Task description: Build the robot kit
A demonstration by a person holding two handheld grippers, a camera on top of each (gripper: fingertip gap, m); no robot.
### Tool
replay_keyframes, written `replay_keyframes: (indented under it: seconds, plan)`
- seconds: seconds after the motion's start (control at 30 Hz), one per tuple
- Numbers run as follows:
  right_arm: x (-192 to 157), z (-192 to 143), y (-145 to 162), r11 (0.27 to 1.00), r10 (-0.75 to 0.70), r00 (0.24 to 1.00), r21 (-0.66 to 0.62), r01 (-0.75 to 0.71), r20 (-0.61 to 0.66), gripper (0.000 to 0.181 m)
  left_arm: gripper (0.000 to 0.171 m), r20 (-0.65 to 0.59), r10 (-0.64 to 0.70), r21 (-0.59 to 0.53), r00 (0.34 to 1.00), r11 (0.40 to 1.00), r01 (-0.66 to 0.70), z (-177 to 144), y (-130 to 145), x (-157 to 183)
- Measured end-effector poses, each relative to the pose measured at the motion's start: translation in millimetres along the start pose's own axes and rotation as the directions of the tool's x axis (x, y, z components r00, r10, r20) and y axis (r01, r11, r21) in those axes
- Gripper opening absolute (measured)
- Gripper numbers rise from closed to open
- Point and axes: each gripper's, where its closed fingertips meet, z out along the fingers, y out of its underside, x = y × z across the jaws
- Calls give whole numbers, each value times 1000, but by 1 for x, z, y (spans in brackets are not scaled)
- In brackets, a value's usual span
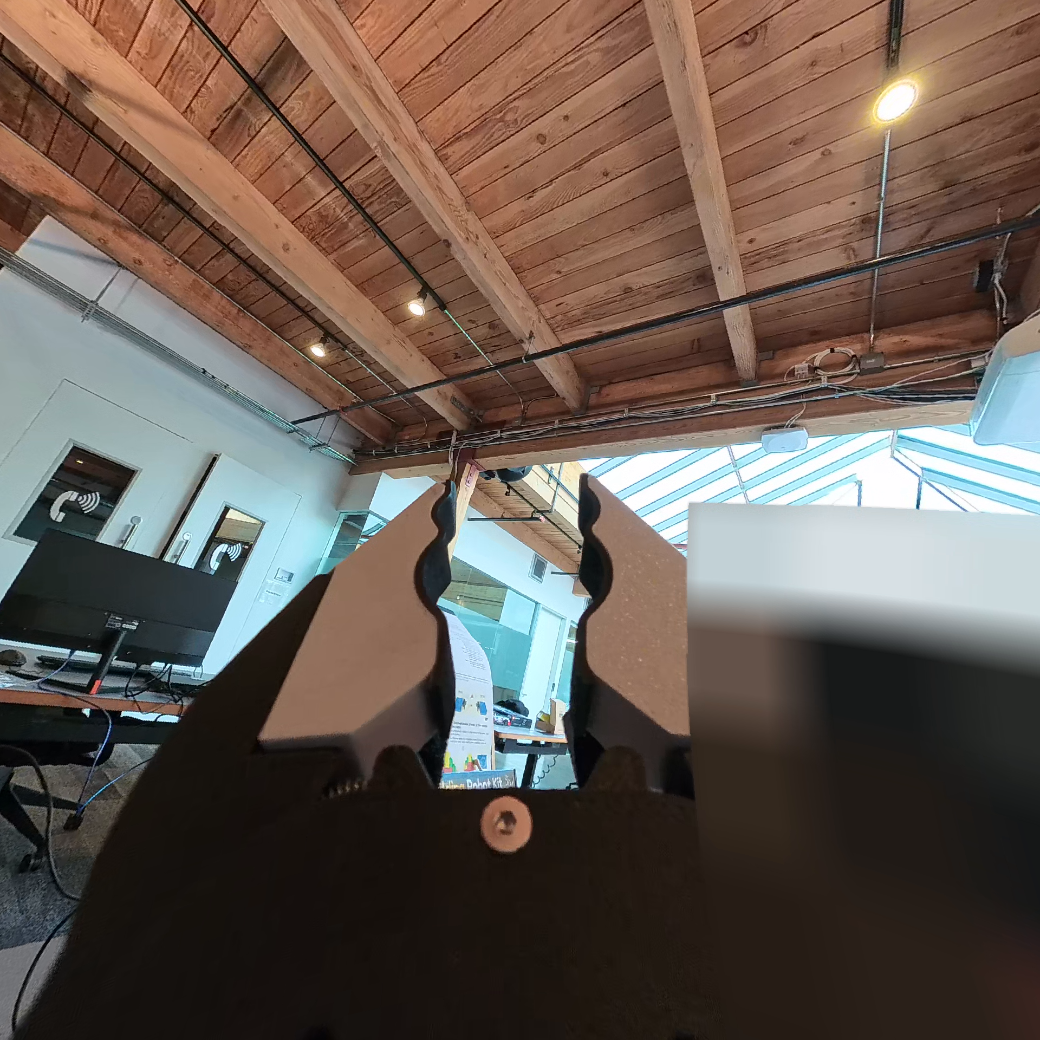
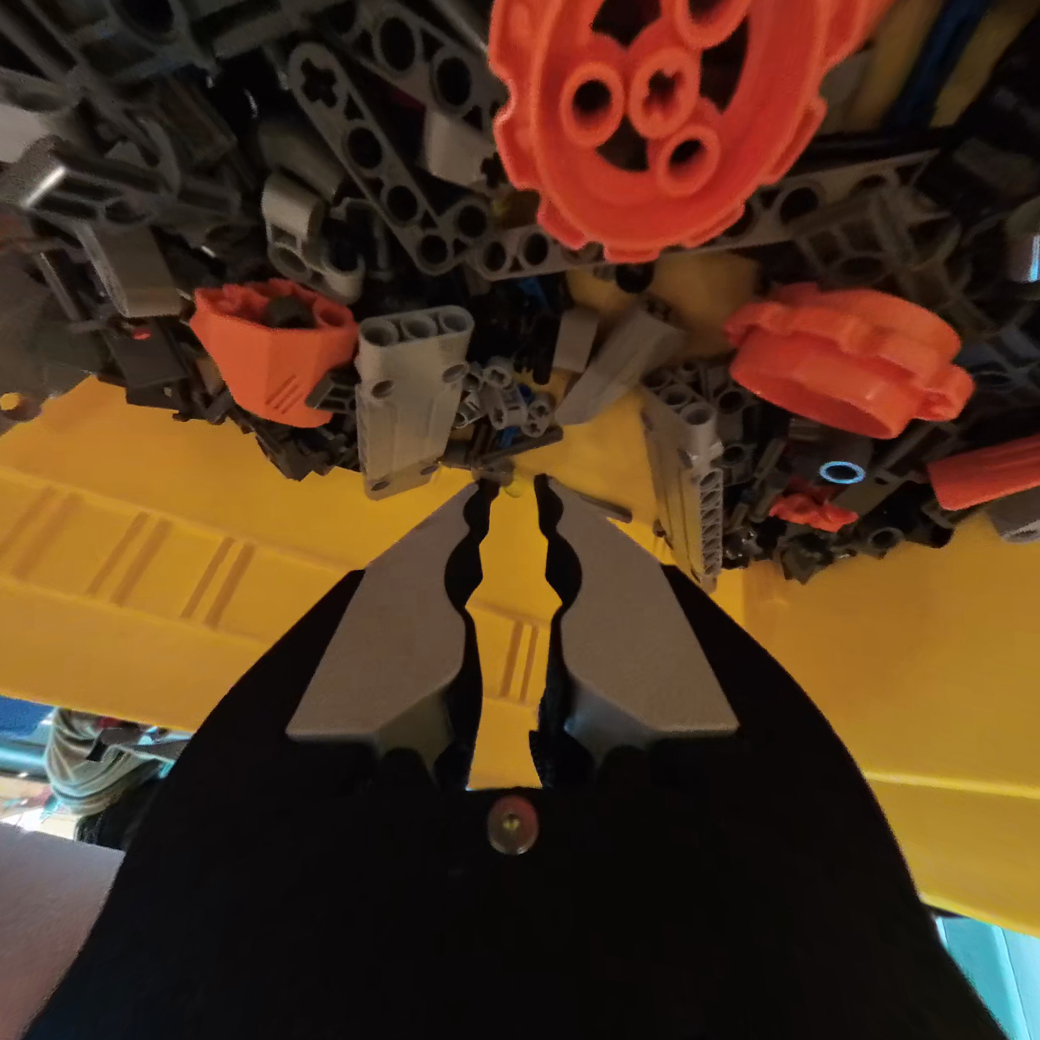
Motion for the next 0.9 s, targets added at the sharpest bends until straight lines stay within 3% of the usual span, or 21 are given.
replay_keyframes:
  seconds: [0.33,0.4,0.9]
  plan:
    - [-1,-10,-13,992,-25,1000,126,27,-16,24,41,-3,0,0,1000,1000,0,0,0,1]
    - [-1,-12,-7,994,-18,1000,105,18,-4,17,41,-4,0,-1,1000,1000,0,0,0,1]
    - [-1,-1,6,989,144,990,-36,-143,7,16,41,-6,-2,-4,1000,1000,2,2,2,1]
